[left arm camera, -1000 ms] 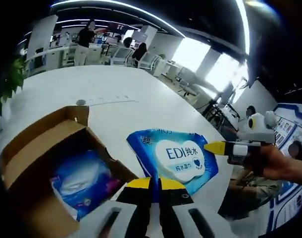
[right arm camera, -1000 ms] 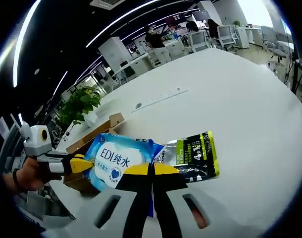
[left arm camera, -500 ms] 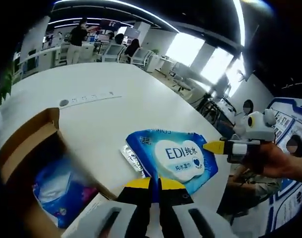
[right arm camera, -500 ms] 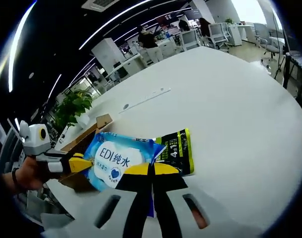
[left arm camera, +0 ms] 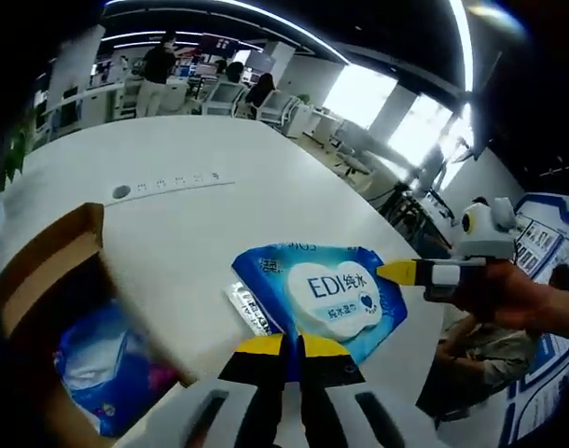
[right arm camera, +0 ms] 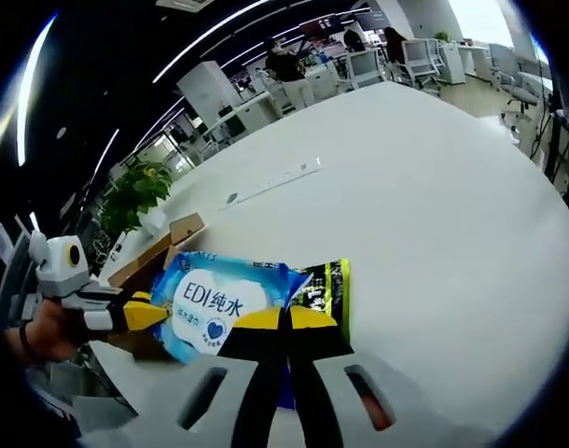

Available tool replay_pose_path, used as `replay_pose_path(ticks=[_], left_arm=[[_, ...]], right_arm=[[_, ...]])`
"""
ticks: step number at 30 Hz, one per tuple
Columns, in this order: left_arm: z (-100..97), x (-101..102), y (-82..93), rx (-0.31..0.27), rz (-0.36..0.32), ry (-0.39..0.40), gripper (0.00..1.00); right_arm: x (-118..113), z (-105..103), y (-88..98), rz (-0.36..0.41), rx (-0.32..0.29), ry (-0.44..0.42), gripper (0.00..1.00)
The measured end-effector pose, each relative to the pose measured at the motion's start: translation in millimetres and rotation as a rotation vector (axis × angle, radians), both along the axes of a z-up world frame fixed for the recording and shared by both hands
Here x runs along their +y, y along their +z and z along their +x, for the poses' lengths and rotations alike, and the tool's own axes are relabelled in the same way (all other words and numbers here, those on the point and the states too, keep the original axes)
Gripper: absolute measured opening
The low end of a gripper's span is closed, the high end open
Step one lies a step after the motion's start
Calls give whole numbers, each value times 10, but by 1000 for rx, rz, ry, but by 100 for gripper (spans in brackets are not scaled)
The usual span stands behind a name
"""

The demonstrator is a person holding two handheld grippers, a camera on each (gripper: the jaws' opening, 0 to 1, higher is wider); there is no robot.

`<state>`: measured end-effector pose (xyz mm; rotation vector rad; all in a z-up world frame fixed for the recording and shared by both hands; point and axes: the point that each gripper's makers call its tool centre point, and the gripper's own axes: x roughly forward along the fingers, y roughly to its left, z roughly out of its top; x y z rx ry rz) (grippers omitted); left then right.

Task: Operate the shoe box by opening the lid, removing the specified soft item, and placing it in the target area until the item is outside and the box remains undamaged.

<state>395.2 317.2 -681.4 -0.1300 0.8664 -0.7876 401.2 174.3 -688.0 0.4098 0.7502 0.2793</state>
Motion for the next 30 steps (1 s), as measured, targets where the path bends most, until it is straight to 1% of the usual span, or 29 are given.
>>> replay_pose_path(ticks=[4,11,18,24,27,30], left_arm=[[53,-13,-30,5,1,18,4],[140,-35,-81,14,4,36,4],[164,-67,-170,26,15,43,4],[128,-137,-281,42,29,40,4],[113,-158,-366,49,40,38,4],[104,-181,-443,63,49,41,4]], right_arm=[[-12,139,-6,-5,3,27,0],[-20,279,-54,-19,12,57,0],[-41,321,-153,-26,29,68,0],[-110,357,-258,-38,44,81,0],[-129,351,-307,-29,47,82,0],[-141,345,-395,-32,57,83,0]])
